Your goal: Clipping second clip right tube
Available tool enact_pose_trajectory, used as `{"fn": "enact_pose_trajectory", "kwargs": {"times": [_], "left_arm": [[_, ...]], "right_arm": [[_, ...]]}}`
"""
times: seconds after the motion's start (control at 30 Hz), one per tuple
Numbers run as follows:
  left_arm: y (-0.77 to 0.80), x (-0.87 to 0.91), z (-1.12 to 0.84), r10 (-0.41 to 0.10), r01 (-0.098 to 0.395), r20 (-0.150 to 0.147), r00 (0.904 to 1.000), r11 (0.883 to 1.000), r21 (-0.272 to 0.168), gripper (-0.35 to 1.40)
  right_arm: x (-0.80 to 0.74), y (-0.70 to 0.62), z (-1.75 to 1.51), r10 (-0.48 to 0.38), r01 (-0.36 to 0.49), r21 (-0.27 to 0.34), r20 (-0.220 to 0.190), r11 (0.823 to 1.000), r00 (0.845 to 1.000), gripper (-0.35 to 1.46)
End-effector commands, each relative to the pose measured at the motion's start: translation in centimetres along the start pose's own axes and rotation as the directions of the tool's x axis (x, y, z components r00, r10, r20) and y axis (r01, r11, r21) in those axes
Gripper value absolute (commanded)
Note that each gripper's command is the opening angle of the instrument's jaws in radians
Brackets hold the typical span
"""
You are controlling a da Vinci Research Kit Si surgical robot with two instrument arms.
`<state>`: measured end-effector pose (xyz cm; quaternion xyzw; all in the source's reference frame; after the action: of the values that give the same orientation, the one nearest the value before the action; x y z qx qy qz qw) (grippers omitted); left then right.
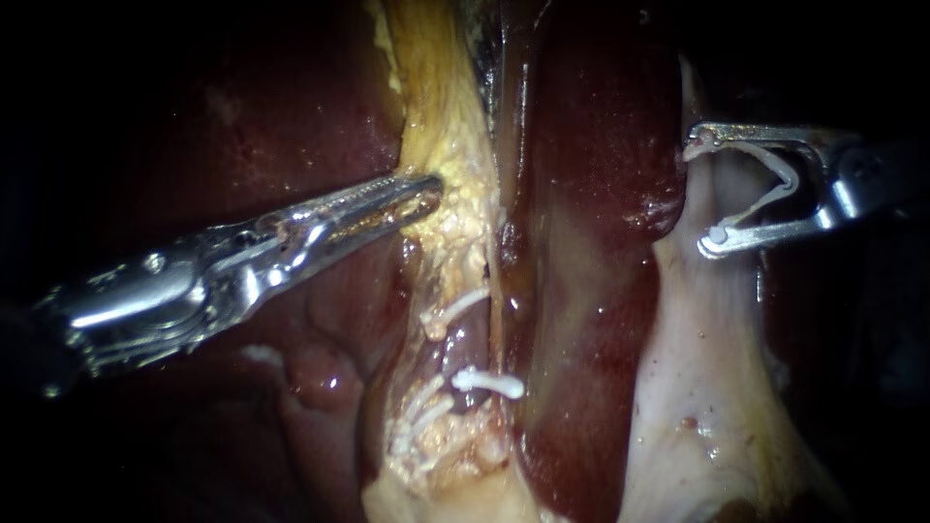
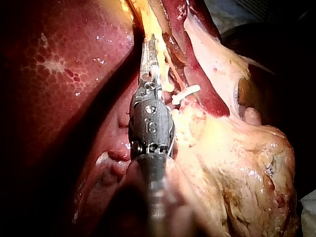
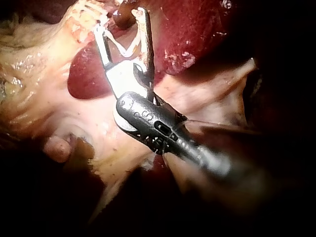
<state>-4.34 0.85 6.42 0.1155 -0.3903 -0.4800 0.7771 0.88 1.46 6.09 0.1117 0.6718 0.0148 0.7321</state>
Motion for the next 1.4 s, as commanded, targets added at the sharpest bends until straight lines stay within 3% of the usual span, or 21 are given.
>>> {"fn": "enact_pose_trajectory", "kwargs": {"times": [0.03, 0.13, 0.2, 0.3, 0.4, 0.47, 0.57, 0.7, 0.87, 0.9, 1.17, 1.4], "left_arm": [[0.0, -0.01, -0.02, 0.0, 0.0, 0.0, 1.0, 1.0, 0.001, -0.35], [0.03, -0.06, -0.12, -0.001, 0.001, -0.004, 1.0, 1.0, 0.007, -0.35], [0.05, -0.11, -0.21, -0.003, 0.003, -0.007, 1.0, 1.0, -0.003, -0.35], [0.08, -0.2, -0.42, -0.008, 0.008, 0.008, 0.9999, 1.0, -0.006, -0.35], [0.11, -0.27, -0.59, -0.012, 0.012, 0.021, 0.9997, 1.0, -0.013, -0.35], [0.11, -0.32, -0.71, -0.015, 0.016, 0.032, 0.9994, 1.0, -0.018, -0.35], [0.08, -0.4, -0.88, -0.021, 0.022, 0.044, 0.9988, 1.0, -0.021, -0.35], [0.0, -0.52, -1.11, -0.031, 0.032, 0.065, 0.9974, 0.999, -0.016, -0.35], [-0.11, -0.63, -1.3, -0.047, 0.048, 0.085, 0.9953, 0.999, -0.014, -0.35], [-0.13, -0.64, -1.33, -0.047, 0.049, 0.085, 0.9953, 0.999, -0.014, -0.35], [-0.25, -0.68, -1.44, -0.041, 0.042, 0.096, 0.9945, 0.999, -0.017, -0.35], [-0.33, -0.7, -1.49, -0.037, 0.04, 0.099, 0.9943, 0.999, -0.021, -0.35]], "right_arm": [[-0.01, 0.0, 0.01, 0.0, 0.0, 0.0, 0.0, 1.0, 1.0, 0.58], [-0.04, -0.05, 0.07, -0.011, 0.011, -0.003, 0.002, 1.0, 1.0, 0.58], [-0.09, -0.11, 0.16, 0.031, -0.031, -0.001, 0.006, 1.0, 0.999, 0.58], [-0.24, -0.22, 0.37, 0.076, -0.076, 0.013, 0.026, 0.997, 0.997, 0.57], [-0.47, -0.34, 0.62, 0.174, -0.176, 0.024, 0.061, 0.984, 0.983, 0.57], [-0.66, -0.43, 0.81, 0.264, -0.267, 0.03, 0.069, 0.963, 0.962, 0.57], [-0.93, -0.58, 1.07, 0.394, -0.398, 0.038, 0.088, 0.917, 0.915, 0.57], [-1.21, -0.73, 1.34, 0.476, -0.486, 0.052, 0.133, 0.872, 0.869, 0.55], [-1.45, -0.78, 1.55, 0.545, -0.556, 0.046, 0.147, 0.83, 0.826, 0.54], [-1.48, -0.78, 1.58, 0.549, -0.56, 0.044, 0.147, 0.827, 0.823, 0.54], [-1.64, -0.71, 1.73, 0.636, -0.646, 0.02, 0.153, 0.763, 0.757, 0.52], [-1.72, -0.7, 1.95, 0.655, -0.666, 0.016, 0.159, 0.746, 0.738, 0.51]]}}
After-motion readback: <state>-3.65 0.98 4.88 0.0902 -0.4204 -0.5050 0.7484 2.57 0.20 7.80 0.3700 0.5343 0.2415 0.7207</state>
